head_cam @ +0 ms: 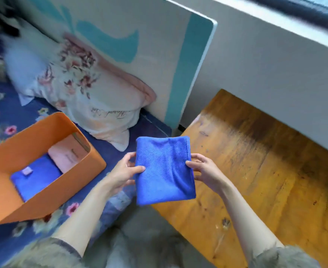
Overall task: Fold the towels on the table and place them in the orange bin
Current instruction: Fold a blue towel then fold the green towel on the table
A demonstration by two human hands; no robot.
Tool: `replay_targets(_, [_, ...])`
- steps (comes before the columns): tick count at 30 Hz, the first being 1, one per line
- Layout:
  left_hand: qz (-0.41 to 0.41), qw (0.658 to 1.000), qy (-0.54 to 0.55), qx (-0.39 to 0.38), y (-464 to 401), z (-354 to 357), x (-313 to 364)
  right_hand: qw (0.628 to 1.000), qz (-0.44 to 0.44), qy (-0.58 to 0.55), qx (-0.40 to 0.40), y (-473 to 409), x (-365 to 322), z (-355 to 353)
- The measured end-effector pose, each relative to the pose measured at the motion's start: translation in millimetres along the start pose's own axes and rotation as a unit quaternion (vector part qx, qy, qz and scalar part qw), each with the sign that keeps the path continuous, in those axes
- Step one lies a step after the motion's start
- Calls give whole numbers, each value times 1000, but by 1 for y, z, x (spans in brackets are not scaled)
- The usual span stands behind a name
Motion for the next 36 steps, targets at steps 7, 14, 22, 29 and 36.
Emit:
replay_targets(7, [34, 991, 50, 122, 34, -187, 15, 994, -2, 89, -60, -39, -42, 192])
replay_targets(14, [21, 956, 84, 279, 66, -354, -18, 975, 13, 173, -138, -87, -57, 371])
replay_targets(22, [-68, 911, 23, 406, 56, -454, -87, 951, 93, 252, -155, -185, -12, 486])
replay_targets(29, [-167, 869, -68, 461, 26, -500, -147, 931, 162, 291, -151, -269, 52, 535])
replay_targets(36, [-193, 833, -230, 465, 8, -510, -161, 914, 180, 339, -129, -302, 89, 548])
Point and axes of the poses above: each hand's wrist, its own y-axis away from the middle knuckle, its own z-axis out of the palm, x = y × z, the point moved 10 cm from there along -y, towards the middle knuckle, and after that the axes turned 10 degrees about z, right-handed, at the moved point
